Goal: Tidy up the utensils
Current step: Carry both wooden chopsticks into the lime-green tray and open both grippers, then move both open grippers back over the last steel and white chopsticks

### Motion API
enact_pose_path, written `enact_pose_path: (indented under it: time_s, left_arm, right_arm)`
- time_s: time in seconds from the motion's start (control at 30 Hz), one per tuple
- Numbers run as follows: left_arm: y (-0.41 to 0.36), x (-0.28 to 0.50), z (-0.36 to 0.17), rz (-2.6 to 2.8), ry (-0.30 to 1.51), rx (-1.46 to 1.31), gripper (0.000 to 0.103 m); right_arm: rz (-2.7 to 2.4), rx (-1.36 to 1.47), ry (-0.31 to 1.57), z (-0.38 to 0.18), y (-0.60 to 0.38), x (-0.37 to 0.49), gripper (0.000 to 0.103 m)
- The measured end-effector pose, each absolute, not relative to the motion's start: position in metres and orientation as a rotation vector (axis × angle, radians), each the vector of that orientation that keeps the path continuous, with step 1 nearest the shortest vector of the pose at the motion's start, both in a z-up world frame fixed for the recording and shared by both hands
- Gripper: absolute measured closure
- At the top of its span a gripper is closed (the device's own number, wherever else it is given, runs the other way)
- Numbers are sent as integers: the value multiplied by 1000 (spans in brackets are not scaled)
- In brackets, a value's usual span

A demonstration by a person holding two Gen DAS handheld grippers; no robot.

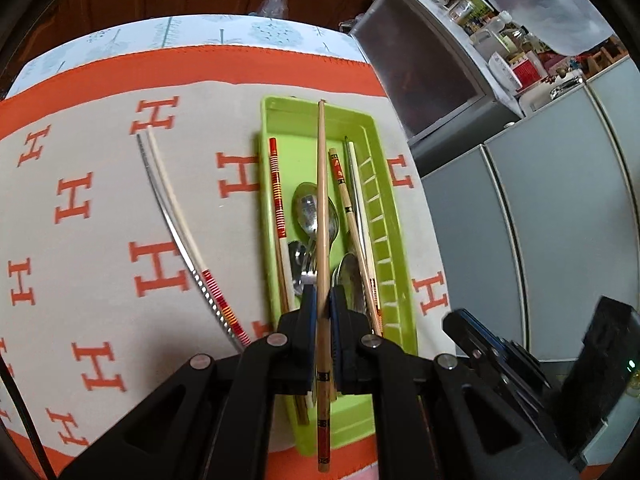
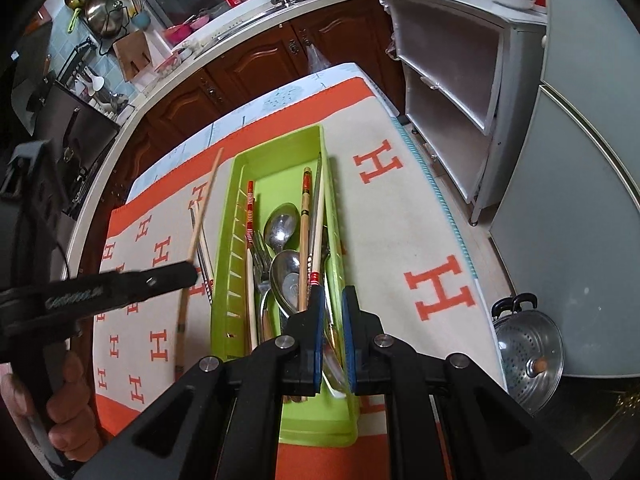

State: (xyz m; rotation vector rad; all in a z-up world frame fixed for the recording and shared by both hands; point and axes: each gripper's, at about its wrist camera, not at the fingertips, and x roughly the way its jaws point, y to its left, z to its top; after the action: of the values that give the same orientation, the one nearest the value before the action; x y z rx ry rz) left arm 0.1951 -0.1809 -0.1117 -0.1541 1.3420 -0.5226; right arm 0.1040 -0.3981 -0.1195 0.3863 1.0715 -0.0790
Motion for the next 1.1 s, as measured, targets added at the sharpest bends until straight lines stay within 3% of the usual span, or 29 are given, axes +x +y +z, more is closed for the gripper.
enact_pose_path:
  time_s: [0.03,0.1,0.17,0.4,0.73,0.8,0.93,1.1]
  left_arm:
    - [-183,195,-114,-509,1347,-144,94]
    - [-183,194,-119,-504,1347,-137,72]
    - [-182,191,-118,-494,1328,-115,59]
    - [-159,172,-106,-453,1227,-42,43]
    - [-91,154,-106,-344,1152,-70,38]
    - [-81,153,-108,-325,1146,-70,38]
    - [-68,148,-110,-285,1122,-50,38]
    - [-53,144,-111,-264,1113,-61,38]
  right_arm:
    - [-83,389,1070,-119,-399,102,94]
    - [-84,399,1066,-118,-400,99,94]
    - [-82,406,1065,-118,-401,95,94]
    - [-57,407,1074,-120,-393,93,94]
    - [10,360,1094,-124,-355,89,94]
    - [14,352,1090,-124,-350,88,89]
    - [-7,306,1036,-115,-338,85,62]
    - [14,252,1002,-102,-321,85,57]
